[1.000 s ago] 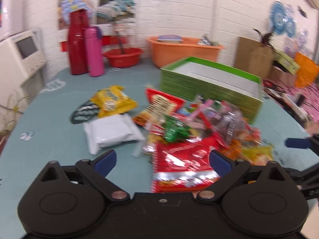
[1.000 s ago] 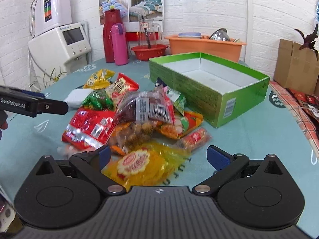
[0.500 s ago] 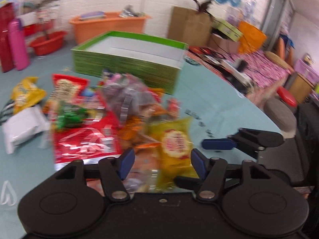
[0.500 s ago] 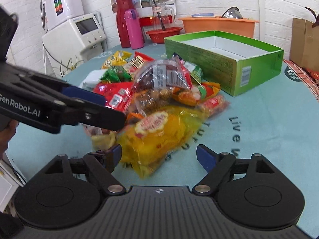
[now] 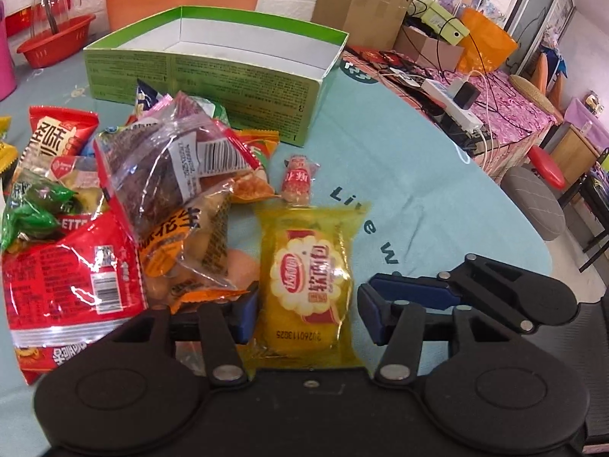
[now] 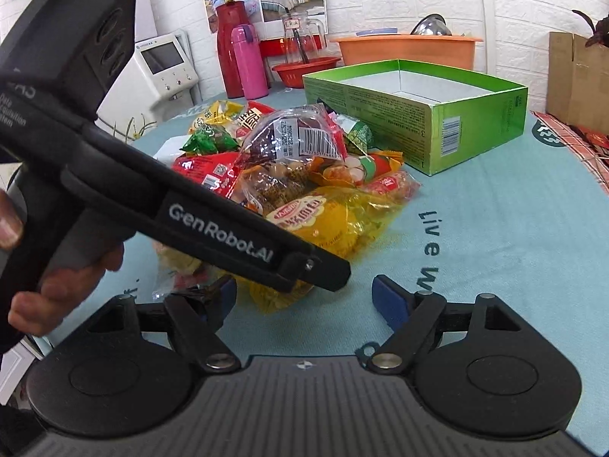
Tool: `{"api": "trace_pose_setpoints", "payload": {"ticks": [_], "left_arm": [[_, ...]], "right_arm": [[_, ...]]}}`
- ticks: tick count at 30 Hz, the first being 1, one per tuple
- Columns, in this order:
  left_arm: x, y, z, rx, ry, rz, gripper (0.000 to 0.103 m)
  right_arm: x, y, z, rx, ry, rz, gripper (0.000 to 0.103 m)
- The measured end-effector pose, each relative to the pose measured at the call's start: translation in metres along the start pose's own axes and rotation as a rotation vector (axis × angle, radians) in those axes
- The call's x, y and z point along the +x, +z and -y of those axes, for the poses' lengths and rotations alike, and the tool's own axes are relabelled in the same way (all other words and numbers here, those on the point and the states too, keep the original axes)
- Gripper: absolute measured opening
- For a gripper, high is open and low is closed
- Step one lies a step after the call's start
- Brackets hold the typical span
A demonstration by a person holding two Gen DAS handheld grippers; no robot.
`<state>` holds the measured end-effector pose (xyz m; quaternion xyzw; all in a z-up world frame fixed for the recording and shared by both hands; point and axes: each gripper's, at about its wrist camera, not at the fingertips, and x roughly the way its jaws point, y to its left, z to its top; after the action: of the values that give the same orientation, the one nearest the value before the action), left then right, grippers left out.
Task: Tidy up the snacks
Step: 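Close the left gripper on the yellow bread pack and lift it, then carry the bread pack over the green box and open the left gripper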
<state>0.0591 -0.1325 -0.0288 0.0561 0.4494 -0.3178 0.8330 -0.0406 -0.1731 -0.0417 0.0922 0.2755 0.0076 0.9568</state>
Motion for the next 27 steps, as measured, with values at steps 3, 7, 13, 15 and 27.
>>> {"api": "trace_pose_setpoints", "payload": {"ticks": [3,7,13,15,27], "left_arm": [[0.002,0.003,0.000,0.011,0.008,0.008,0.060],[0.004,0.002,0.005,0.017,0.027,0.040,0.060],[-0.031,0.000,0.014,0.020,-0.014,0.129,0.060],[-0.045,0.003,0.021,0.042,-0.020,0.175,0.060],[-0.040,0.104,0.010,0.146,0.043,0.327,0.064]], "right_arm": [[0.009,0.002,-0.003,-0.012,0.010,0.021,0.103],[0.018,0.007,-0.006,-0.010,-0.010,0.047,0.103],[-0.010,0.013,-0.017,-0.063,-0.040,0.114,0.098],[-0.024,0.020,-0.019,-0.081,-0.055,0.154,0.098],[0.001,0.106,0.023,-0.134,-0.098,0.326,0.097]]}}
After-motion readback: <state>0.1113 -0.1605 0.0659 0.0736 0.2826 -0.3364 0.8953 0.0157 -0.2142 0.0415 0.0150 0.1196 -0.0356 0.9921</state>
